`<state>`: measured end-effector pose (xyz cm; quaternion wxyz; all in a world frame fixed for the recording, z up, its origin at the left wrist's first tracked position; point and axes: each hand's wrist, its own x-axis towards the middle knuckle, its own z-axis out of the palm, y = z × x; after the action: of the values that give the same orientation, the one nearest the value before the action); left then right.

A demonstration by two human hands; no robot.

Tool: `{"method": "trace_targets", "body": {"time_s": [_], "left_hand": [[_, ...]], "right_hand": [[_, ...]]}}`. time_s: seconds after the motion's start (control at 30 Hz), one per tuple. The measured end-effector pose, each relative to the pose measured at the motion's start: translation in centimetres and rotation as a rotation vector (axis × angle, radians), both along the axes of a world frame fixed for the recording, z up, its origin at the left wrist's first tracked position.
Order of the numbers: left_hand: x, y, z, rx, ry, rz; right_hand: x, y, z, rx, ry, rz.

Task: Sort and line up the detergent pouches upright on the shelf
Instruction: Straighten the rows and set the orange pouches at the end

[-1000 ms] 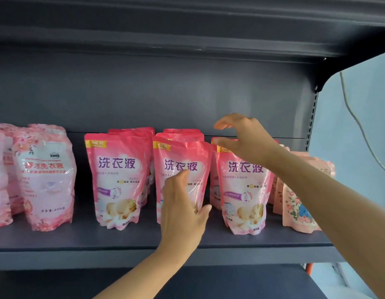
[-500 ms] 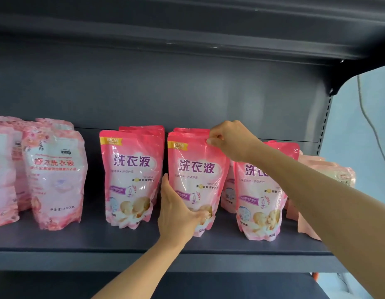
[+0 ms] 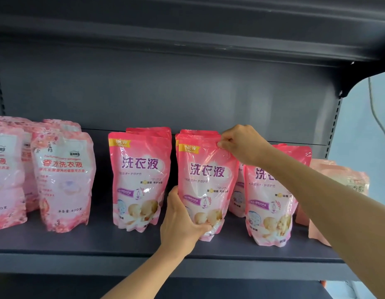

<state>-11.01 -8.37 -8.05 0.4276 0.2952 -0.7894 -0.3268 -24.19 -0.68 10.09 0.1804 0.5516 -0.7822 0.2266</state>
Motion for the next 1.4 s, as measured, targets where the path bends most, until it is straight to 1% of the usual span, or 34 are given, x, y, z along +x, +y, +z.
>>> {"method": "trace_targets", "body": {"time_s": [0.47, 0.7, 0.83, 0.97, 1.07, 1.13, 1.17, 1.3, 1.4], "left_hand": [[1.0, -0.3, 0.4, -0.009, 0.005, -0.083], [3.2, 0.1, 0.8, -0.077, -0.016, -0.049], [5.7, 0.1, 1.5, -0.189, 0.029, 0.057], [8.0, -2.2, 1.5, -0.311, 0.087, 0.277], [8.9, -4.3, 1.3, -0.325, 0.130, 0.353], [9.1, -5.4, 1.2, -0.270, 0.132, 0.322], [9.1, -6.1, 0.8, -0.209, 0.139, 0.279], [8.8, -8.4, 0.0, 0.134, 0.175, 0.025], [8.8, -9.6, -0.3, 0.224, 0.140, -0.074]], "right_hand": [[0.2, 0.5, -0.6, -0.064, 0.006, 0.042], [0.8, 1.0, -0.8, -0.111, 0.008, 0.074], [2.1, 0.9, -0.5, -0.196, 0.007, 0.175], [4.4, -0.4, -0.4, -0.229, 0.084, 0.246], [6.0, -2.4, -0.1, -0.210, 0.145, 0.263], [6.8, -3.9, 0.3, -0.158, 0.179, 0.239], [7.2, -4.6, 0.4, -0.128, 0.181, 0.224], [8.6, -7.2, 0.9, 0.012, 0.198, 0.116], [9.6, -8.8, 1.0, 0.125, 0.302, -0.006]]}}
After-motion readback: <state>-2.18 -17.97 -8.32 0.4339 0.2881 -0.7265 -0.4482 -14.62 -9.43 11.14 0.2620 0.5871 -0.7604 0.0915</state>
